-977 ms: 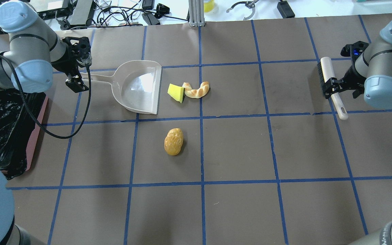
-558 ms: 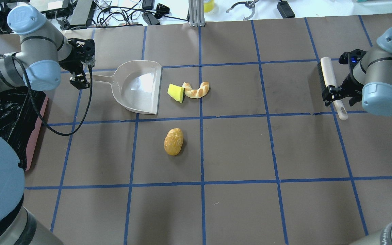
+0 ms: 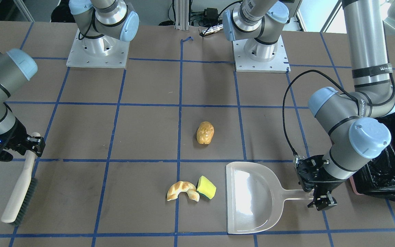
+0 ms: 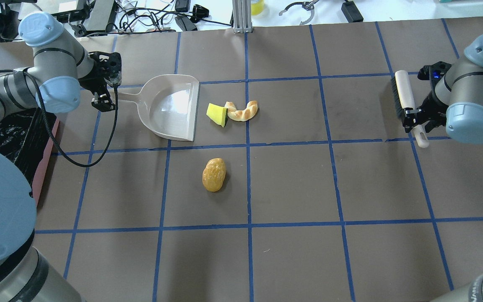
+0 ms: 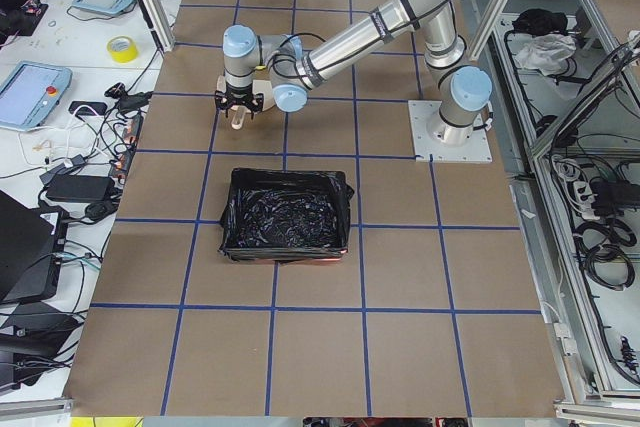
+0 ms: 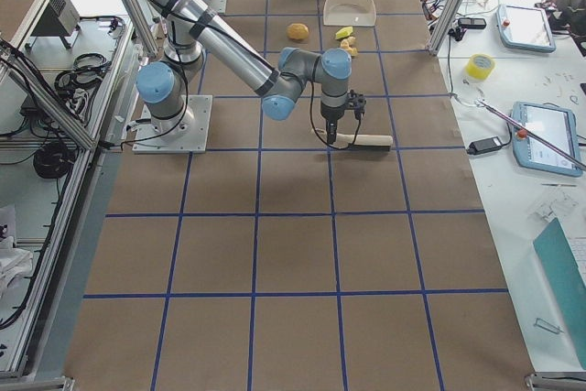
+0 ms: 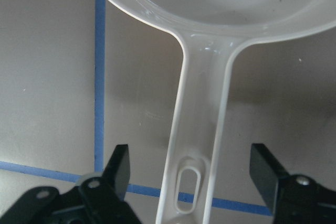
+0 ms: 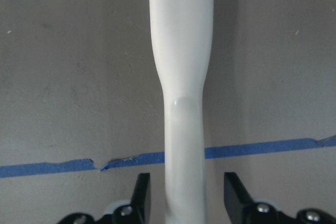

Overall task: Sweep and dump trash into bin
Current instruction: 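Lift the white brush with the right gripper while the left holds the dustpan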

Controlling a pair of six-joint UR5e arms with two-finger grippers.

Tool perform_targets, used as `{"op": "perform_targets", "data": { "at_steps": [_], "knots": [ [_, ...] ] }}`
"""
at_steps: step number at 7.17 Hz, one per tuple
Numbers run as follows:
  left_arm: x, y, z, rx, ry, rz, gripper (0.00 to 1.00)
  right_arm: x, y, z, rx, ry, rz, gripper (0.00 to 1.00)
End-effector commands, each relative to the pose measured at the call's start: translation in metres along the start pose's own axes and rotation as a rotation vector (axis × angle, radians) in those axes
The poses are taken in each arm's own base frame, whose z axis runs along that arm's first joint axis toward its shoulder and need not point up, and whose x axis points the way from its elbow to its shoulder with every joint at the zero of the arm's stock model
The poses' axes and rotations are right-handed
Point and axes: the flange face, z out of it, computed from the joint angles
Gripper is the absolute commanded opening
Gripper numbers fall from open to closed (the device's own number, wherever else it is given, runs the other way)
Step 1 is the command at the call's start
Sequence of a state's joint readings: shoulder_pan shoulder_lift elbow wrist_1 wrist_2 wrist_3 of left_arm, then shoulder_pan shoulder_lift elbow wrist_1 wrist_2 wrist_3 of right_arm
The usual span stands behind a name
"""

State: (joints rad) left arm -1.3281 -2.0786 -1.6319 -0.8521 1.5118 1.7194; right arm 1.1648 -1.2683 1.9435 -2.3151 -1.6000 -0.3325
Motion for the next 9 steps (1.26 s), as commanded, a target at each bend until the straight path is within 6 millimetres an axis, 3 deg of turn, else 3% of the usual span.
{"op": "perform_targets", "data": {
  "at_steps": [1, 2, 3, 4, 5, 7, 9],
  "knots": [
    [0.001, 0.000, 0.003, 0.000, 0.004, 0.005, 0.51, 0.007, 0.001, 0.003, -0.011, -0.013, 0.014, 0.47],
    [0.000, 0.000, 0.002, 0.000, 0.001, 0.004, 0.38, 0.007, 0.001, 0.002, -0.006, -0.012, 0.014, 0.40],
    [-0.001, 0.000, 0.001, -0.002, -0.002, 0.005, 0.19, 0.007, 0.000, 0.001, 0.002, -0.013, 0.015, 0.28],
    [-0.002, 0.000, 0.000, -0.001, -0.003, 0.005, 0.11, 0.007, -0.001, -0.002, 0.009, -0.012, 0.017, 0.15],
    [-0.002, 0.000, -0.001, -0.003, -0.005, 0.013, 0.02, 0.007, -0.002, -0.003, 0.010, -0.012, 0.014, 0.10],
    [-0.001, -0.001, -0.011, -0.011, -0.016, 0.033, 0.00, 0.003, -0.005, -0.010, 0.036, -0.055, -0.072, 0.01],
    [0.002, -0.010, -0.011, -0.009, -0.006, 0.085, 0.00, -0.007, -0.001, -0.046, 0.084, -0.046, -0.086, 0.00]
  ]
}}
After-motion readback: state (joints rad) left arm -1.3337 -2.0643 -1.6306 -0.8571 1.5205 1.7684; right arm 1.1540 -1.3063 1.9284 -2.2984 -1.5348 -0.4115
